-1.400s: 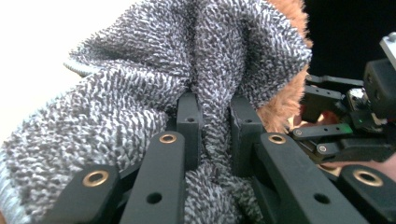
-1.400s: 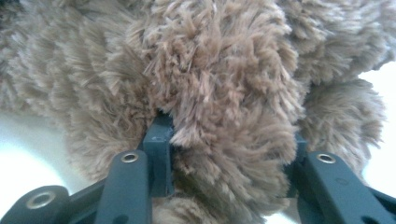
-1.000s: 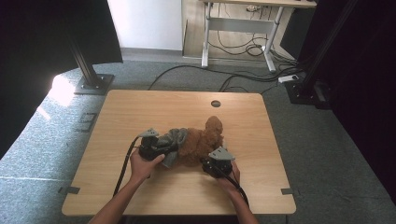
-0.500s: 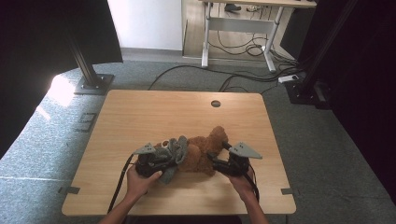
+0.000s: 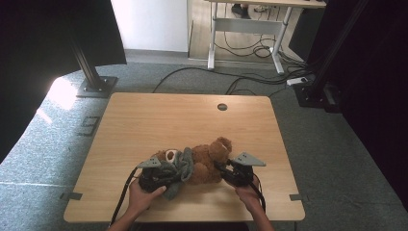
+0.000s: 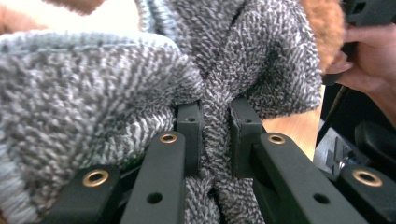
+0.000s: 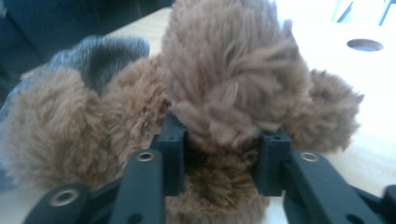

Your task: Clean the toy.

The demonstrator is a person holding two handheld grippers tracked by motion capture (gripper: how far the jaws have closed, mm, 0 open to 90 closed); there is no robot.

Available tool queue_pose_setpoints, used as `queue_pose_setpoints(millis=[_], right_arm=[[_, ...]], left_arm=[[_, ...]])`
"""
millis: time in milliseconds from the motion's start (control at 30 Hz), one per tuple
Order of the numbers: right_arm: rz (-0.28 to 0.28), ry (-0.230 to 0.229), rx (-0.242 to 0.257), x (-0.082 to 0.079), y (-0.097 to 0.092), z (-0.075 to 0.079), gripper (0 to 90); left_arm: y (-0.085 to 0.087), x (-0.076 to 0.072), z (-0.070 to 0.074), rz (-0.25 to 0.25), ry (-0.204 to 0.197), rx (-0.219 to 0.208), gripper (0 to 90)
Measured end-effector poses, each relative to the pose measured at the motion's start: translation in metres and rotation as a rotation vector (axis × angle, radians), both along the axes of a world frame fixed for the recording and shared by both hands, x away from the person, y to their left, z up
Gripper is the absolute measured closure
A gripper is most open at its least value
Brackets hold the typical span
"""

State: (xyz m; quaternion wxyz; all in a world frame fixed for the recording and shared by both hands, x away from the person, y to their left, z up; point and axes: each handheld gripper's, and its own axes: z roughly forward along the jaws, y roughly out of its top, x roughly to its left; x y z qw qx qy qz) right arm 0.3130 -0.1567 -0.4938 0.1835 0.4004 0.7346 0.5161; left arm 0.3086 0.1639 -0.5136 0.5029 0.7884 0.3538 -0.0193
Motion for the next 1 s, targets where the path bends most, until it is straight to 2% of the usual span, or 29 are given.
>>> queue_pose_setpoints(millis=[100, 200, 267, 333, 400, 567, 667, 833, 1000], right_arm=[[0.018, 0.002, -0.011, -0.011, -0.002, -0.007, 64.9], [0.018, -0.008, -0.021, -0.014, 0.000, -0.013, 65.4], [0.011, -0.014, -0.028, -0.012, 0.003, -0.016, 65.6], [0.001, -0.027, -0.062, -0.009, 0.008, -0.019, 66.0], [-0.013, -0.023, -0.073, -0.003, 0.012, -0.023, 66.2], [-0.049, -0.013, -0.072, 0.017, 0.014, -0.030, 65.8], [-0.080, -0.024, -0.076, 0.030, 0.016, -0.031, 65.3], [-0.097, -0.022, -0.066, 0.038, 0.015, -0.034, 63.4], [-0.102, -0.039, -0.042, 0.033, 0.012, -0.036, 57.2]], left_arm=[[-0.001, 0.000, -0.002, 0.001, -0.009, 0.045, 77.5], [0.001, 0.012, -0.003, 0.024, 0.027, 0.037, 77.4], [0.001, 0.022, -0.003, 0.037, 0.039, 0.052, 77.4], [-0.001, 0.030, -0.004, 0.046, 0.052, 0.070, 77.3], [0.000, 0.040, -0.005, 0.055, 0.080, 0.068, 77.2], [-0.001, 0.067, -0.006, 0.089, 0.135, 0.054, 76.7], [-0.002, 0.077, -0.005, 0.100, 0.152, 0.045, 76.4], [-0.001, 0.079, -0.007, 0.102, 0.163, 0.029, 76.2], [0.002, 0.072, -0.006, 0.096, 0.161, 0.011, 75.7]])
